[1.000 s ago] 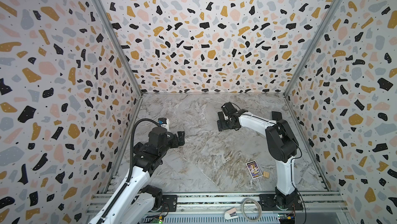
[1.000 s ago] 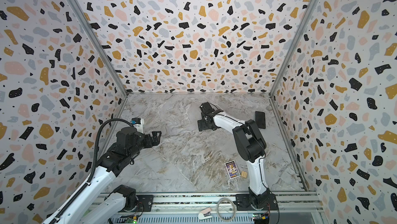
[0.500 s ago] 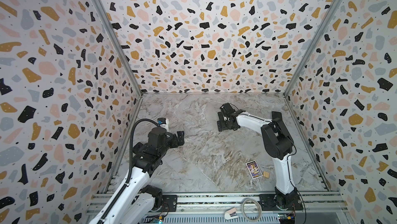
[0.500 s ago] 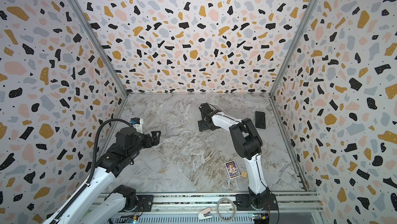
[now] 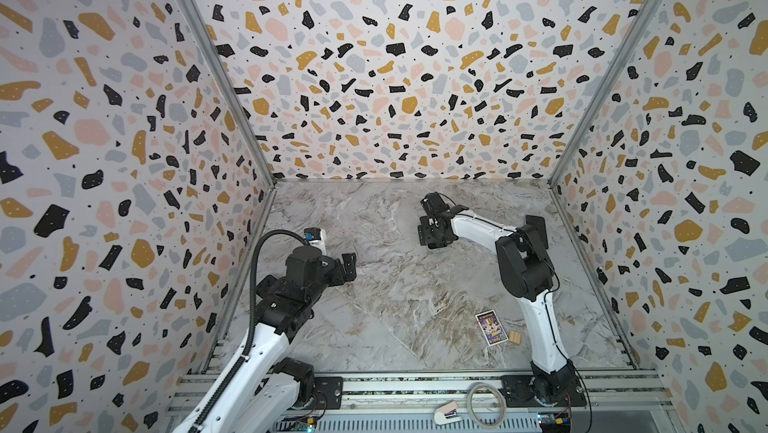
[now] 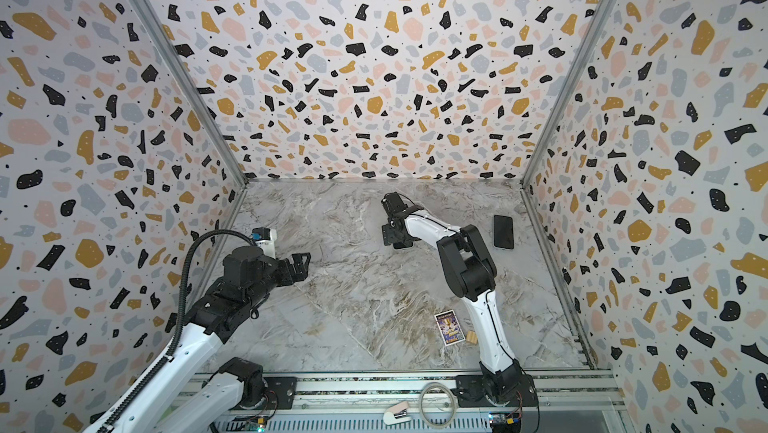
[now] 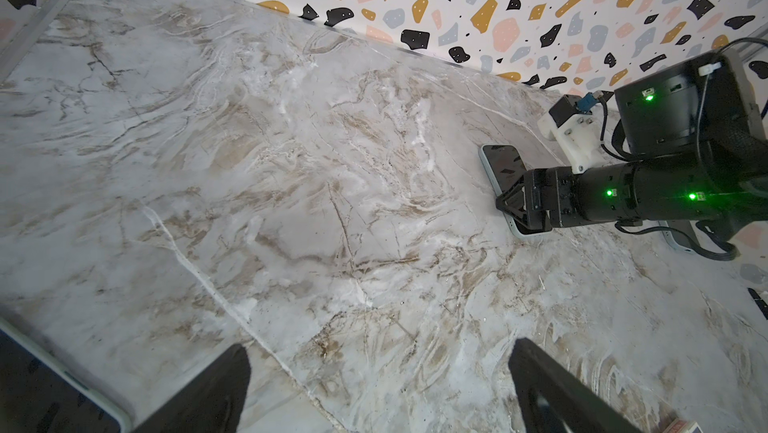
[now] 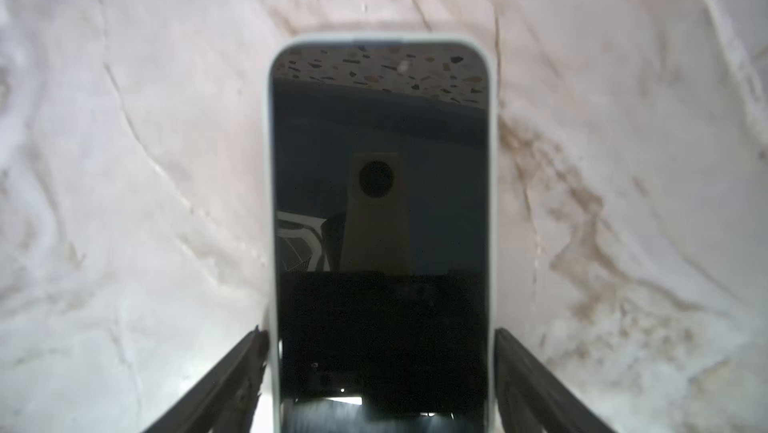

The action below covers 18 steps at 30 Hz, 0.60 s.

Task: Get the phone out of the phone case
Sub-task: 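Lower the right gripper and grasp the phone's near end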

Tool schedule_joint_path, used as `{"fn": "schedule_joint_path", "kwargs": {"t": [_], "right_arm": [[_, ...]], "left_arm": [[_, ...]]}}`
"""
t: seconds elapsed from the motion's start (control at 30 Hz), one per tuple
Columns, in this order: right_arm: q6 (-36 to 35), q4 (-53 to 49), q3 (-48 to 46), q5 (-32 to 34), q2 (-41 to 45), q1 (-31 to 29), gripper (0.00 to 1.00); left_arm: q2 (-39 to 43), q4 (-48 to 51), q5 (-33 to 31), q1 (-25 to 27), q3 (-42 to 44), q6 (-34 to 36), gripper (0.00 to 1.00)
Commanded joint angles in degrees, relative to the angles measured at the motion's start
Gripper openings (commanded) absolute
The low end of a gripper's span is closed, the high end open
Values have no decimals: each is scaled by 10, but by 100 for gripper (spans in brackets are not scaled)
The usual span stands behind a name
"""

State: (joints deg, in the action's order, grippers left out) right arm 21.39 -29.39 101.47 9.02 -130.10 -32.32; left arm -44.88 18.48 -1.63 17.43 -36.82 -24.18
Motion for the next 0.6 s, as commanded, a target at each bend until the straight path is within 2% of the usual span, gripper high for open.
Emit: {"fn": "schedule_joint_path", "kwargs": {"t": [0.0,0.23,0.37,0.57], "right_arm": [[1,-27,29,8,-5,6,81],[0,-33,36,7,-7,10,73],[-1,-27,27,8,0,10,65],[-8,-5,6,9,20,10,54]], "left_arm": [[8,-3,-5,3,-3,5,100],[8,-4,-5,3,-1,4,99],[7,-7,-5,3,-1,-1,100],[-1,-47,32,3,18,-38,100]]}}
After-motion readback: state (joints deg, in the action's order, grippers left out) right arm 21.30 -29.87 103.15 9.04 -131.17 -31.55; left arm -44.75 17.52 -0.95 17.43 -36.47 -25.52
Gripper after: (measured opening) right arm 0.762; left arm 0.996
